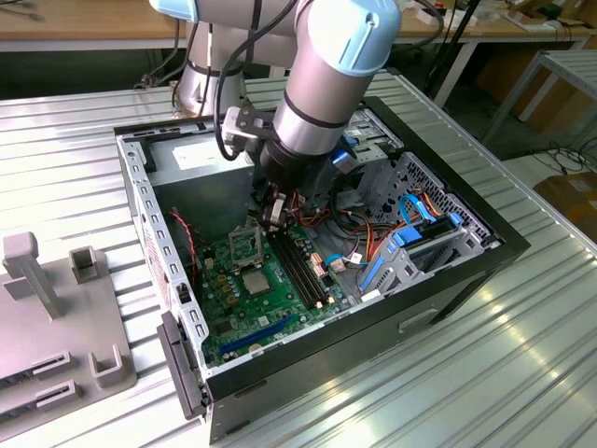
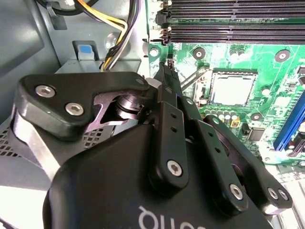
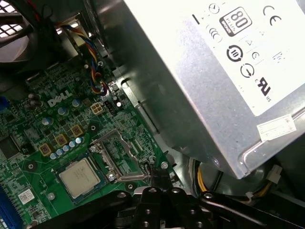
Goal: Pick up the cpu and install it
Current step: 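Place the cpu into insertion slot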
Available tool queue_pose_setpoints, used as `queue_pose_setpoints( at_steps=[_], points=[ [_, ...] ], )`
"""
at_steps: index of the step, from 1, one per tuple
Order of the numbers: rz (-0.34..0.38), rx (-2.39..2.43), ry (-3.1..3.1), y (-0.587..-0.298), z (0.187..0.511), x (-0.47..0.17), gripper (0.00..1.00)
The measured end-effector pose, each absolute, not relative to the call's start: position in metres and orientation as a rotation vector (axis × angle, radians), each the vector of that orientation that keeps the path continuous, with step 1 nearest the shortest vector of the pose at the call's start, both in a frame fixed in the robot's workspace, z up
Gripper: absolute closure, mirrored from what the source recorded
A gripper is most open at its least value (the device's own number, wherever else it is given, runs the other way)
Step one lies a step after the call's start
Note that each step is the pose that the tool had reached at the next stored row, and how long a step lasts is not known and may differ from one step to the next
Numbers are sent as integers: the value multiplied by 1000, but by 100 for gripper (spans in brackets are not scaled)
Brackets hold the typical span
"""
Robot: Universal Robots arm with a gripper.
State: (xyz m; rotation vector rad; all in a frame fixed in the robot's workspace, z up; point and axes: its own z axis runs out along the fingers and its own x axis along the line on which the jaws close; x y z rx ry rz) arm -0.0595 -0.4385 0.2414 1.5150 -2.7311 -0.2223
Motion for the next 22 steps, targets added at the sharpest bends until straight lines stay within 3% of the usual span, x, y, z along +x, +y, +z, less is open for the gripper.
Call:
queue_pose_setpoints(
  at_steps=[22],
  points=[
    [-207,1525,-2720,-438,253,-62,89]
  ],
)
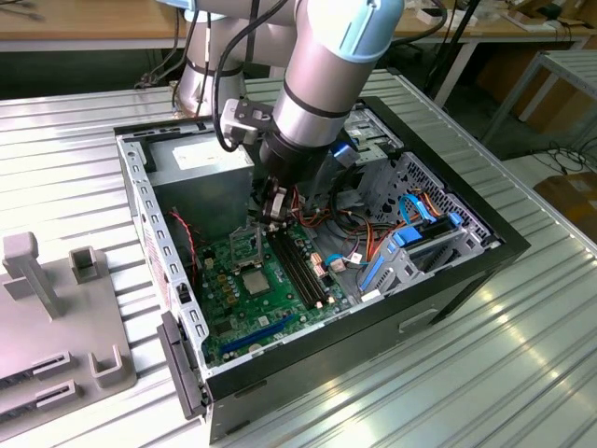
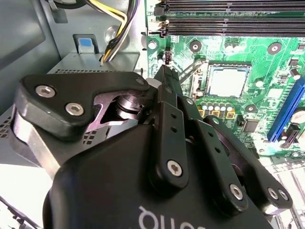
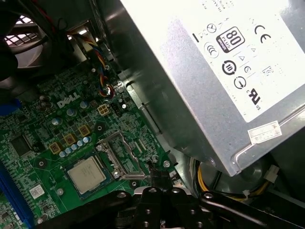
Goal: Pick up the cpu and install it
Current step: 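Place the cpu into insertion slot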
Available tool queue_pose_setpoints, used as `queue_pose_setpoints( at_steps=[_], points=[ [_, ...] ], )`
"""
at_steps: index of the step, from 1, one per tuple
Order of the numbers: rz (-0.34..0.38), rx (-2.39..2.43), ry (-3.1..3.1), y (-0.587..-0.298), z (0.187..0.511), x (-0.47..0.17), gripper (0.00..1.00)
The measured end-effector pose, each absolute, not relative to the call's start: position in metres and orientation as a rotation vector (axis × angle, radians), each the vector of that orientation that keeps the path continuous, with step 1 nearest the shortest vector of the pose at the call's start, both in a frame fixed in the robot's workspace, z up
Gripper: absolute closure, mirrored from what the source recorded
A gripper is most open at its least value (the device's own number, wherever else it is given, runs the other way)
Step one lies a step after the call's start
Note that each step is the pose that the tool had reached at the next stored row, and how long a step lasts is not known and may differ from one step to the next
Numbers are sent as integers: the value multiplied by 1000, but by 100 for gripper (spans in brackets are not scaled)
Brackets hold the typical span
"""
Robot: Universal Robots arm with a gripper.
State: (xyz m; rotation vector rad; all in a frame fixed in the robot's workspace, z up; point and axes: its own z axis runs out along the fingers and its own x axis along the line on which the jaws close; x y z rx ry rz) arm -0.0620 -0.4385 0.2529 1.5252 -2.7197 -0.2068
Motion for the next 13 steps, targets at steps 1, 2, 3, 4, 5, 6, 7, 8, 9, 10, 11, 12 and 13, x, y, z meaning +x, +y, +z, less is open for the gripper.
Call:
queue_pose_setpoints(
  at_steps=[1,2,3,4,5,6,7,8,9,10,11,12,13],
  points=[
    [-207,1526,-2719,-438,253,-62,89],
    [-207,1526,-2719,-438,253,-62,89],
    [-207,1527,-2719,-438,253,-62,89],
    [-207,1527,-2719,-438,253,-62,89],
    [-207,1527,-2718,-438,253,-62,89],
    [-207,1528,-2718,-438,253,-62,89],
    [-206,1528,-2718,-439,254,-62,89],
    [-205,1528,-2717,-439,254,-62,89],
    [-204,1528,-2717,-439,254,-62,89],
    [-203,1528,-2716,-439,254,-62,89],
    [-203,1529,-2716,-439,254,-62,89],
    [-202,1529,-2716,-439,253,-63,89],
    [-201,1529,-2716,-439,253,-63,89]
  ],
)
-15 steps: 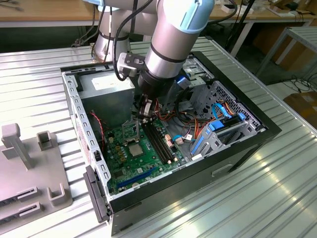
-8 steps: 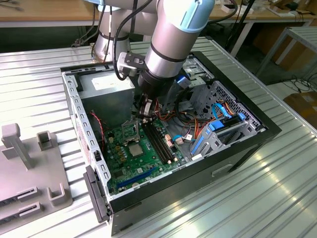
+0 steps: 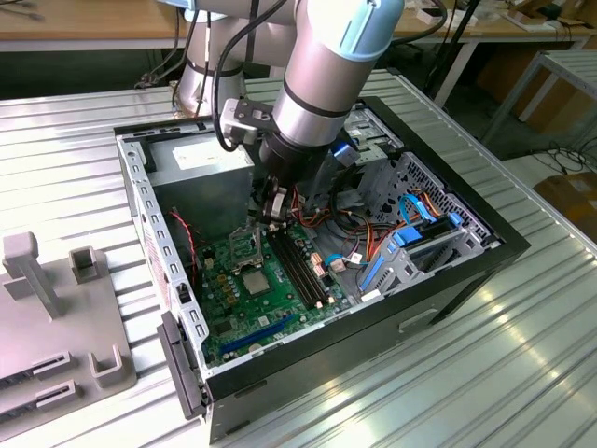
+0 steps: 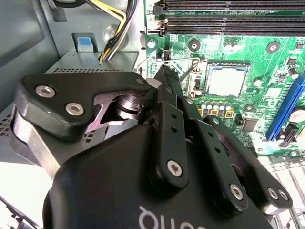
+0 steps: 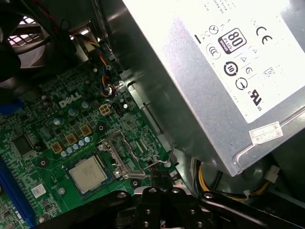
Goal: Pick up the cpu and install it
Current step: 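Place the cpu into insertion slot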
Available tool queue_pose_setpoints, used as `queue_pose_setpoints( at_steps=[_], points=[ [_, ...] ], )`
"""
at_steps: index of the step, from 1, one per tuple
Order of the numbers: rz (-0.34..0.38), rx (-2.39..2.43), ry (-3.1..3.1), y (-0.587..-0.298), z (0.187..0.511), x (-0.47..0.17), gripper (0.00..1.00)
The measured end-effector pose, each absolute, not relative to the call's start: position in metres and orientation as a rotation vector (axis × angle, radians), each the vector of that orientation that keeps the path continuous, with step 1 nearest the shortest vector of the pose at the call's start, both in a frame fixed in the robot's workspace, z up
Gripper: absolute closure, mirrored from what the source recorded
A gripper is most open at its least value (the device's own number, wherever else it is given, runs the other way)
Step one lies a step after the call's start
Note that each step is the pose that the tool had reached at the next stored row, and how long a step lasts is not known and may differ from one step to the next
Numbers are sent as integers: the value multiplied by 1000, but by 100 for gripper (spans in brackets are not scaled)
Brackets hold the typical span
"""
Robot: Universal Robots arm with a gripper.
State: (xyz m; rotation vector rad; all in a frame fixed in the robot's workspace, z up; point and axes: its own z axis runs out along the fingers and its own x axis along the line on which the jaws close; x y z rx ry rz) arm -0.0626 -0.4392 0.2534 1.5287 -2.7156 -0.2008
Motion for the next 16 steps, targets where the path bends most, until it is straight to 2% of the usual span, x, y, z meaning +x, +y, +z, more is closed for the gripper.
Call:
queue_pose_setpoints(
  at_steps=[16],
  points=[
    [-200,1530,-2715,-453,254,-63,89]
  ],
)
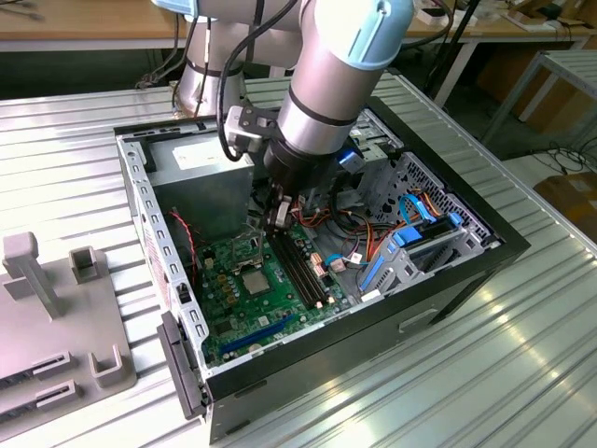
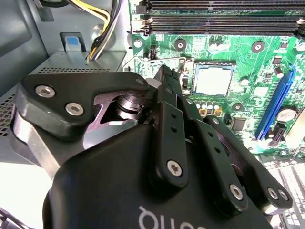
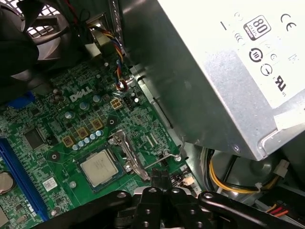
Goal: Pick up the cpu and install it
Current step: 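Place the cpu into insertion slot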
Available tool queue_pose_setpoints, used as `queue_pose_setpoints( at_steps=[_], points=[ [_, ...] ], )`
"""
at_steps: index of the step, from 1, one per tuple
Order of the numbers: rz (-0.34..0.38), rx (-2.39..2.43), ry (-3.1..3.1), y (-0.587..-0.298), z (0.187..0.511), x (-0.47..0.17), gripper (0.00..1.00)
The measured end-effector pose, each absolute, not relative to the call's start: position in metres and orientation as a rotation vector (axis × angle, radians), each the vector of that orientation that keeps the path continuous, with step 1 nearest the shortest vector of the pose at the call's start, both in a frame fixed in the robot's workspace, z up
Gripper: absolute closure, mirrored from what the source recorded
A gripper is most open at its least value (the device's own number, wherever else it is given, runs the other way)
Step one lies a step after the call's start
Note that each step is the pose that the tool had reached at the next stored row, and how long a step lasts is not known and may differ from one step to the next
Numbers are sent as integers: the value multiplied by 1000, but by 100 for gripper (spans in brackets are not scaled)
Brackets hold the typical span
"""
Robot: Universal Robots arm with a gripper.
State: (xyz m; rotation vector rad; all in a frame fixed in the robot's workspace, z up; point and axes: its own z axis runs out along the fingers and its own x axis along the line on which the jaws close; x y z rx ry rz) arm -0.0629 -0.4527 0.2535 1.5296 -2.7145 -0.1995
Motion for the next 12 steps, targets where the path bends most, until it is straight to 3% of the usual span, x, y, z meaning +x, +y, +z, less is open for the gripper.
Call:
queue_pose_setpoints(
  at_steps=[12],
  points=[
    [-200,1530,-2715,-460,253,-63,89]
  ],
)
